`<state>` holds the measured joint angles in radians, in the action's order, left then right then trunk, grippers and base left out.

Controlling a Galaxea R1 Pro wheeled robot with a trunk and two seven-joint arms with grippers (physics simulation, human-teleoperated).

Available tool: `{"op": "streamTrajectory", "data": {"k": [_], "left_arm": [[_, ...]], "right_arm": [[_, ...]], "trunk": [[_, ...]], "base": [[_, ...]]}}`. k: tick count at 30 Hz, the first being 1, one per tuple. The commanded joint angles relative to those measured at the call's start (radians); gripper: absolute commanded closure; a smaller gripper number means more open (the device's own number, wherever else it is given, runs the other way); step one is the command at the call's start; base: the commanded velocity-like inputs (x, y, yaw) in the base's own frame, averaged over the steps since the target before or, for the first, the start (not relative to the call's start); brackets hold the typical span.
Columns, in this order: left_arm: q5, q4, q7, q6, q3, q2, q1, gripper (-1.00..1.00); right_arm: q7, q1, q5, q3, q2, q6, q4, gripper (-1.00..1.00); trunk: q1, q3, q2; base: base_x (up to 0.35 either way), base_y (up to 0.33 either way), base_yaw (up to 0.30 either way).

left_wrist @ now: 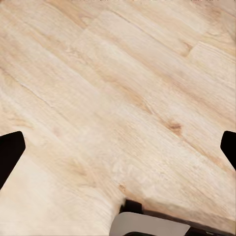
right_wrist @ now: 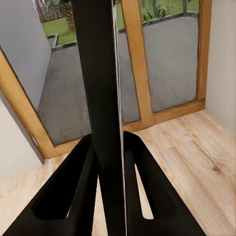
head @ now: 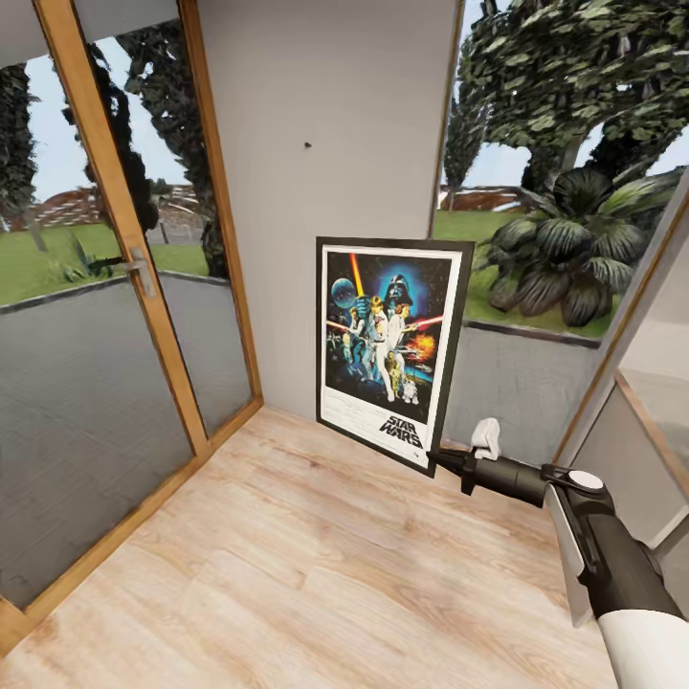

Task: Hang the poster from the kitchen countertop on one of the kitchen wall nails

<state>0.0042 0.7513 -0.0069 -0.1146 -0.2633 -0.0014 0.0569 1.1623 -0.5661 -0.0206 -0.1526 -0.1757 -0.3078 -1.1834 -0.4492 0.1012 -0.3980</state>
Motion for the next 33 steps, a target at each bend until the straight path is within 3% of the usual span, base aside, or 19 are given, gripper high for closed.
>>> {"op": "streamTrajectory", "data": {"k": [1,14,33], "left_arm": [[0.000,0.000,-0.001,-0.002,-0.001,0.000,0.000,-1.00],[0.000,0.000,-0.001,-0.002,-0.001,0.000,0.000,-1.00],[0.000,0.000,-0.001,-0.002,-0.001,0.000,0.000,-1.00]], "right_arm": [[0.006,-0.001,-0.004,-0.001,0.000,-0.013,-0.001,1.00],[0.005,-0.001,-0.004,-0.001,0.000,-0.013,0.000,1.00],[0.005,0.000,-0.004,-0.001,0.004,-0.008,-0.001,1.00]], "trunk": [[-0.001,0.002,-0.002],[-0.001,0.002,-0.002],[-0.001,0.002,-0.002]], "base": [[0.097,0.334,-0.032],[0.097,0.334,-0.187],[0.077,0.342,-0.005]]}}
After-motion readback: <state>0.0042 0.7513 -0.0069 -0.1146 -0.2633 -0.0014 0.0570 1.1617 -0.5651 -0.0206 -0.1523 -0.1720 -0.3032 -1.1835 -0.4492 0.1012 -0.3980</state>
